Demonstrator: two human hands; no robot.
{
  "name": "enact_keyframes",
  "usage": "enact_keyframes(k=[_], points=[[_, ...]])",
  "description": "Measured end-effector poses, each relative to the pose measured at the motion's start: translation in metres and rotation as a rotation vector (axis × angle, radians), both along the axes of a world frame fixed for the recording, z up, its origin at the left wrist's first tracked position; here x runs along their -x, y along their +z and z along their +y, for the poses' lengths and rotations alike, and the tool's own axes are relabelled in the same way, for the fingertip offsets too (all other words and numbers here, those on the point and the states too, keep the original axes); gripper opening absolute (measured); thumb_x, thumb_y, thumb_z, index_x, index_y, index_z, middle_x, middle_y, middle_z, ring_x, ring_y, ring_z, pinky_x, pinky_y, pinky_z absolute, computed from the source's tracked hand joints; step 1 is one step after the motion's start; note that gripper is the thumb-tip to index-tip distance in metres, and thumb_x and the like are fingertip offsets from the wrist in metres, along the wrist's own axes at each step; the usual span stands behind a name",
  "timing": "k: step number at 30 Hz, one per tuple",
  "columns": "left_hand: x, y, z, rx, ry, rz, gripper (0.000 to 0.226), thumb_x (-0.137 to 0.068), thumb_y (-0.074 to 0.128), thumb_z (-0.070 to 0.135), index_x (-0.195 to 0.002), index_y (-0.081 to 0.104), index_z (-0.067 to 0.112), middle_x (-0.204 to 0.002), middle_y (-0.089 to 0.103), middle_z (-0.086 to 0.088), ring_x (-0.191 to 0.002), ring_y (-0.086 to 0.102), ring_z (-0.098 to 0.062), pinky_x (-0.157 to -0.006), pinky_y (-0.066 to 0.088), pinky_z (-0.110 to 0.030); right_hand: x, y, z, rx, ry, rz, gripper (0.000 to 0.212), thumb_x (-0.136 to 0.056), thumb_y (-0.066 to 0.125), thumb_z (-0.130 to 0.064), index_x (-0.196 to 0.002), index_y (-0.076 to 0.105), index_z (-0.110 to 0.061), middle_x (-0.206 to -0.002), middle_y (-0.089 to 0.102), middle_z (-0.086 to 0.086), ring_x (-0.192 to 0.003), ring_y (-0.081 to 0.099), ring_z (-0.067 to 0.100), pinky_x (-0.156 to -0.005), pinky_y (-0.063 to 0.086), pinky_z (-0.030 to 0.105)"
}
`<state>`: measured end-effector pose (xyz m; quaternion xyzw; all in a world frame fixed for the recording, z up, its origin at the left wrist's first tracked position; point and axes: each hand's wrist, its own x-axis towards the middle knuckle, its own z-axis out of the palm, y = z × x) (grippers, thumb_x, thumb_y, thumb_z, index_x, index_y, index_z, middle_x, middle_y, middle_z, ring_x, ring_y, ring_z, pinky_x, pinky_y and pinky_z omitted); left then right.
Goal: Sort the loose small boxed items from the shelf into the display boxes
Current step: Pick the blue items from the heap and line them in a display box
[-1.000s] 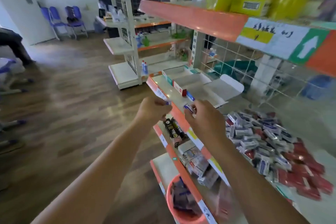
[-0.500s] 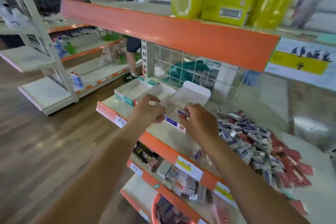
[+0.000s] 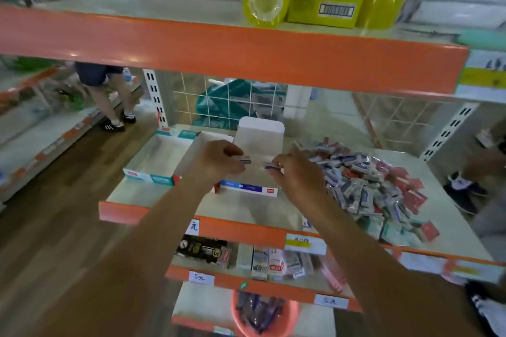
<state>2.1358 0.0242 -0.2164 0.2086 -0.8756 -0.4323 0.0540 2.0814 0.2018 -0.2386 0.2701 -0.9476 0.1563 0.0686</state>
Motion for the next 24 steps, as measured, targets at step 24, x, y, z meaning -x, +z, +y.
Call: enact_keyframes(k=[24], points=[[0.041, -0.017, -0.018, 1.015, -0.328, -0.035, 0.028, -0.097, 0.048, 0.043, -0.112, 0.066, 0.028, -0.107, 0.065, 0.003, -0.101, 0.051, -0.016, -0.079, 0.043, -0.027, 0.03, -0.015, -0.046, -0.227, -0.009, 0.086, 0.024, -0.093, 0.059, -0.03, -0.105, 0.067, -0.012, -0.094, 0.061, 0.005, -0.079, 0.062, 0.025, -0.068, 0.052, 0.033]])
